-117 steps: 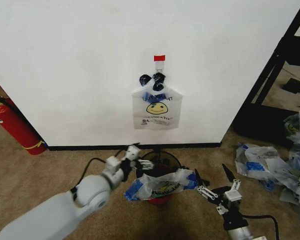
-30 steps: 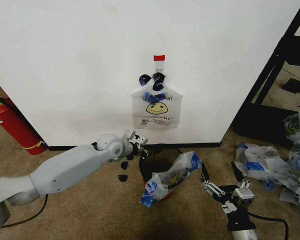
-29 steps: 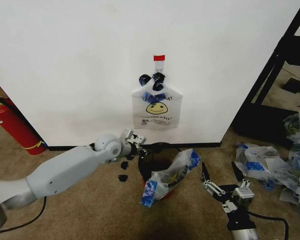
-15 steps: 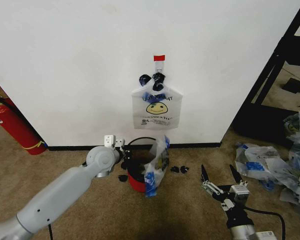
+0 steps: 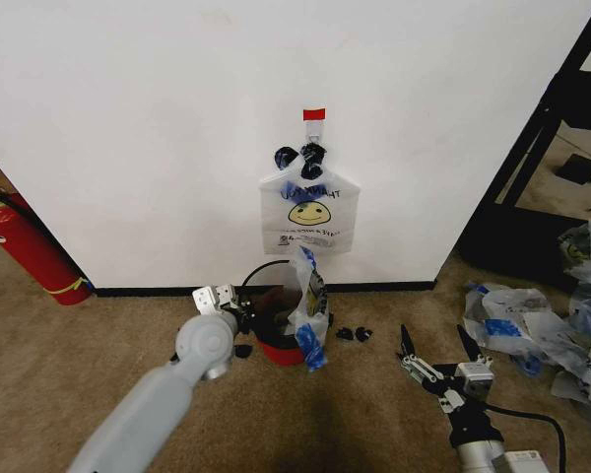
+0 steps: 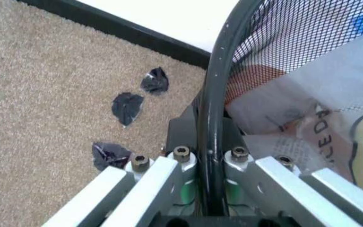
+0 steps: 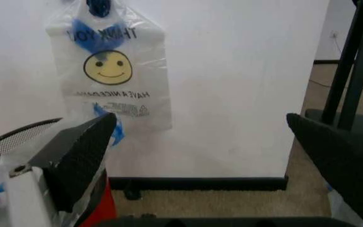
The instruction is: Pick up the garbage bag from the wall and place it over the trash bin.
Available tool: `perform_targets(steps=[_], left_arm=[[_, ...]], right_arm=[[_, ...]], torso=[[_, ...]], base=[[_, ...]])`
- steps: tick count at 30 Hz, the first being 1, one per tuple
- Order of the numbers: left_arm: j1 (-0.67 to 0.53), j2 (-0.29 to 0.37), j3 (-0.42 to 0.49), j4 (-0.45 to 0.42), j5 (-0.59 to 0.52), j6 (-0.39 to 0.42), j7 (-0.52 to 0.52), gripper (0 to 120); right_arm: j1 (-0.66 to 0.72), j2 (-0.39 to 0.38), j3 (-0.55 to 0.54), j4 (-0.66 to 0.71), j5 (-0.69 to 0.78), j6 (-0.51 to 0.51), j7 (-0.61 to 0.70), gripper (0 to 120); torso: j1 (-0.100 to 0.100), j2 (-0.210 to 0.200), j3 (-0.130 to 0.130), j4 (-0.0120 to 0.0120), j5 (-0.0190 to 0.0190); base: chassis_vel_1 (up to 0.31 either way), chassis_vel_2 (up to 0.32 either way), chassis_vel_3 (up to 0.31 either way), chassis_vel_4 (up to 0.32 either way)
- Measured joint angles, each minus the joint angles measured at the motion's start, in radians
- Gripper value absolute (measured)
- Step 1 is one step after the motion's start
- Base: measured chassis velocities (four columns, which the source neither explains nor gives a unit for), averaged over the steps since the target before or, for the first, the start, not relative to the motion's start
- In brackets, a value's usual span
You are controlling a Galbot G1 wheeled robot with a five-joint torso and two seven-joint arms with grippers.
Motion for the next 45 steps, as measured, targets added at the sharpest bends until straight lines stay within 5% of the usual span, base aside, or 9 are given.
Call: perform_targets(steps=[30,45], left_arm=[[0.015,-0.026,0.072,0.062,0.065,0.050,-0.013,0],[0.014,0.017,0.069,-0.024,0.068,0.148,-0.020,54]], right_arm=[[0.004,0.019,-0.015,-0.027,-0.008,-0.003,0.008,100],[-0.009,-0.007,-0.003,0.017,0.005,-0.030,0.031,100]], torso=[[0.000,0.000,0.000,-0.0002,-0.0005],[0.000,0.000,0.000,0.0000,-0.0002]], base=[[0.000,0.000,0.000,0.000],[0.000,0.000,0.000,0.000]])
